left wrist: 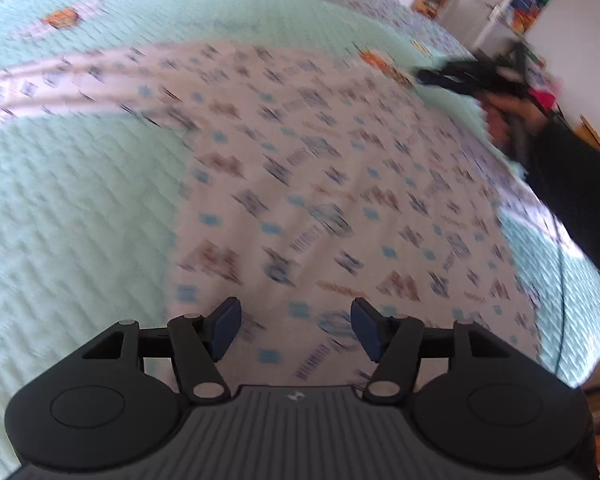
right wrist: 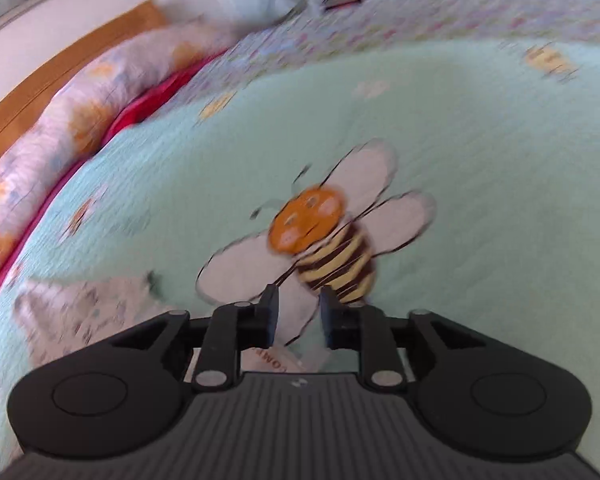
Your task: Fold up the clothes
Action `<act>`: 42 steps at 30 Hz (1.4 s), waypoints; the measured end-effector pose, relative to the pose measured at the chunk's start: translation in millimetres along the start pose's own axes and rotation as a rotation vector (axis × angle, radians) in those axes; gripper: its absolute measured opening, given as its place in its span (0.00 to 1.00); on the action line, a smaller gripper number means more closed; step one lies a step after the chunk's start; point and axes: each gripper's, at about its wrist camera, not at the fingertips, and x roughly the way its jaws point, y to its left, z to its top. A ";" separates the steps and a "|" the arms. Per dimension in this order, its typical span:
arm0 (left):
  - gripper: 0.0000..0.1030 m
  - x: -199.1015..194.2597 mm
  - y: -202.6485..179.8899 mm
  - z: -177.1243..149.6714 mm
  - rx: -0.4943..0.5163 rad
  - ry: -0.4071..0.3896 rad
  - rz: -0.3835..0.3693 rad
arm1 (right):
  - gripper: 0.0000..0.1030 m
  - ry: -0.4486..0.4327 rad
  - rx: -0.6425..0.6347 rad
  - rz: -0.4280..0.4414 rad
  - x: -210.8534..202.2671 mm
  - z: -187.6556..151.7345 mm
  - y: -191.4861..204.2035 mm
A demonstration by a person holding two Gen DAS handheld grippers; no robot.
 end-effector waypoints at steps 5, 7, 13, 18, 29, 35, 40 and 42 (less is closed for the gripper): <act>0.62 -5.1 58.5 28.8 -0.214 -0.120 0.017 | 0.56 -0.170 0.007 0.000 -93.4 -50.6 50.3; 0.62 -0.4 90.6 41.6 -0.346 -0.160 0.015 | 0.58 -0.212 0.060 0.040 -127.4 -82.0 66.9; 0.62 -4.8 192.6 62.6 -0.755 -0.318 0.032 | 0.60 -0.227 0.337 0.152 -184.8 -166.3 92.4; 0.62 -19.0 271.8 66.9 -1.024 -0.470 0.035 | 0.60 -0.165 0.390 0.127 -187.5 -188.8 111.3; 0.03 -29.9 320.1 76.6 -1.068 -0.544 0.130 | 0.61 -0.133 0.384 0.051 -180.9 -169.1 127.3; 0.04 -54.5 312.5 57.9 -1.002 -0.576 0.209 | 0.61 -0.130 0.392 0.060 -188.3 -174.0 130.1; 0.10 -48.0 332.7 55.9 -1.011 -0.507 0.145 | 0.61 -0.128 0.405 0.090 -190.0 -176.5 133.7; 0.33 -56.2 331.2 56.6 -1.009 -0.514 0.137 | 0.61 -0.135 0.403 0.101 -192.7 -178.6 136.8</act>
